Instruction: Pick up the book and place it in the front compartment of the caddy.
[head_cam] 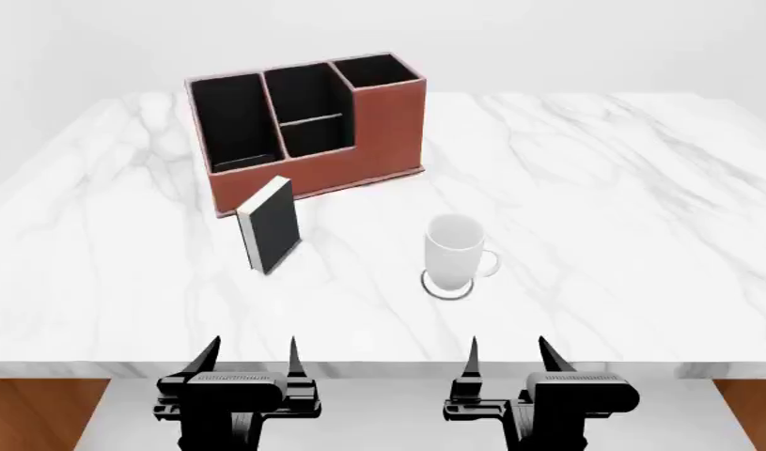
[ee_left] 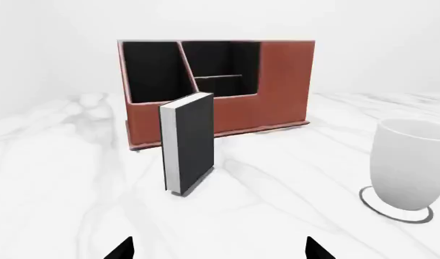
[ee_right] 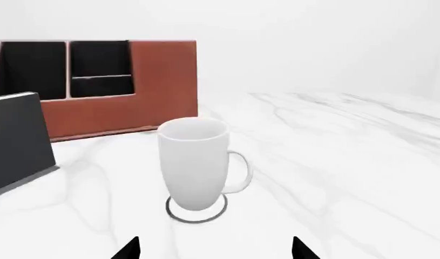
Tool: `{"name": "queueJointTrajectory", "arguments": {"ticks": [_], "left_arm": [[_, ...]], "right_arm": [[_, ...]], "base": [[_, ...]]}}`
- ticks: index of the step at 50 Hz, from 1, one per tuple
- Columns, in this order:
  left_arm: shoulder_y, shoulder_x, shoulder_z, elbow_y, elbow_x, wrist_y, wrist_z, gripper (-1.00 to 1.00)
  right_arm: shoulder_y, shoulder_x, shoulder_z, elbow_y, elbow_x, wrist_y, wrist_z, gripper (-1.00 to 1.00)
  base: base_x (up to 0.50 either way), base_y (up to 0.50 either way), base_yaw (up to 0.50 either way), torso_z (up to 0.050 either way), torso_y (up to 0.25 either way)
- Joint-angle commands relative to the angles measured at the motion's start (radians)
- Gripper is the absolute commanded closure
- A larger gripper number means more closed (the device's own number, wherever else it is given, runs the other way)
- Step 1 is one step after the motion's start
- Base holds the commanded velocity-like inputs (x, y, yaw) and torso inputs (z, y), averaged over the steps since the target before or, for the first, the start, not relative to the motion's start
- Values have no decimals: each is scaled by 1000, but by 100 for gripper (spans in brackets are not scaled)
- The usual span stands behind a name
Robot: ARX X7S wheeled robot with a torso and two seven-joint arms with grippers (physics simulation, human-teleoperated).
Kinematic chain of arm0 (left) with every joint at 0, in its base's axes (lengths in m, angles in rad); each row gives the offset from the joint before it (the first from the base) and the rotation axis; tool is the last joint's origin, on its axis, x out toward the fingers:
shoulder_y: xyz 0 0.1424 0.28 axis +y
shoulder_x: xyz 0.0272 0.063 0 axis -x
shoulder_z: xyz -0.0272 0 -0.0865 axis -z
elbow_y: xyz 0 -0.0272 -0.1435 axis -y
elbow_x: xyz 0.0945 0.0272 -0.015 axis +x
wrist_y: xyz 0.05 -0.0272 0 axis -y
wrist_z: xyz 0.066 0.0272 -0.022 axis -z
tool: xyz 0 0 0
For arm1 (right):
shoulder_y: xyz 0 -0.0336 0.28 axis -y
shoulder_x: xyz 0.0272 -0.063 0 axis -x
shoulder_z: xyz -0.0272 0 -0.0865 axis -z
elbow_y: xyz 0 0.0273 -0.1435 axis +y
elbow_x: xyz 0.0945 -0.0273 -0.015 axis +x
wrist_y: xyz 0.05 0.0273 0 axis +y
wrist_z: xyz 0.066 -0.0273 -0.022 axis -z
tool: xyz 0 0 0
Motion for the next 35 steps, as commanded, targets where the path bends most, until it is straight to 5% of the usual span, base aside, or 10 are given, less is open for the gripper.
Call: {"name": "queueJointTrajectory", "arguments": {"ticks": [1, 21, 35], "left_arm": [[-4, -15, 22, -4, -13, -2, -18, -100], [-6, -62, 81, -13, -50, -1, -71, -100], [-4, -81, 100, -16, -64, 2, -95, -100]], "right_arm": [[0, 17, -24, 13, 10, -13, 16, -100], [7, 61, -76, 16, 56, 5, 75, -100], [11, 78, -97, 30, 80, 0, 90, -100]], "base": [[0, 0, 0, 0, 0], [0, 0, 0, 0, 0], [0, 301, 0, 0, 0]]}}
